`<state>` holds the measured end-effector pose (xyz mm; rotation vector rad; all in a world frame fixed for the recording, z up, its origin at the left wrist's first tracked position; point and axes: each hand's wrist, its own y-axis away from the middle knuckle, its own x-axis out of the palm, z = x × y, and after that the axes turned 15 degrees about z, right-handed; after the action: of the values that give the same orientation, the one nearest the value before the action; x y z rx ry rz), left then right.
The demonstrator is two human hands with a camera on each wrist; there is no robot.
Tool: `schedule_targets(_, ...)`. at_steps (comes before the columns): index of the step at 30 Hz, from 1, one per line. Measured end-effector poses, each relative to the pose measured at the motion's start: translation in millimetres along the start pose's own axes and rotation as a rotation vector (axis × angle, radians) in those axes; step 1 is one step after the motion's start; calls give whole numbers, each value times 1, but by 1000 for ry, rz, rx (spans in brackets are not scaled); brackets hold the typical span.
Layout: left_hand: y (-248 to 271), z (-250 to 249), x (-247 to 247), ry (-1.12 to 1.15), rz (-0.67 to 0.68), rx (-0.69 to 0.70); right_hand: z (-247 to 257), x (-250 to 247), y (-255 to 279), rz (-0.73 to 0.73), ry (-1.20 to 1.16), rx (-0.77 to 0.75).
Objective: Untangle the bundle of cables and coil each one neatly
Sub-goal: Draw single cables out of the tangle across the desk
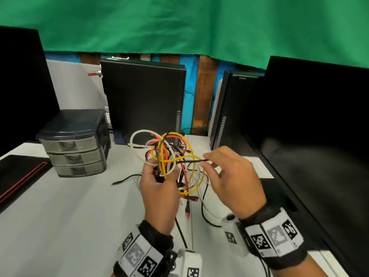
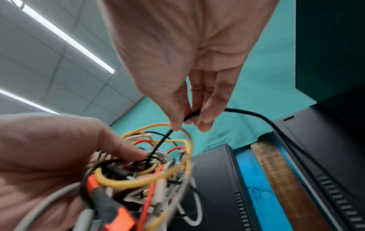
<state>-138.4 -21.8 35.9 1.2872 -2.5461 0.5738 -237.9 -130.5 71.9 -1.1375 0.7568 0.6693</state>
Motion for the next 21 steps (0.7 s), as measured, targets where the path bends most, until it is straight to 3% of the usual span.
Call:
schedule_targets(3, -8, -2, -8, 23, -18, -3, -9, -8, -3, -50, -14, 3)
schedule_targets(6, -16, -3, -20, 39, -58, 22, -25, -32, -5, -212, -80, 69)
schedule_targets(13, -41, -4, -71, 216, -405, 2, -63, -76, 2, -580, -142, 297)
schedule_targets(21, -56, -12, -96, 261, -579, 8, -71, -73, 1, -706, -161, 347)
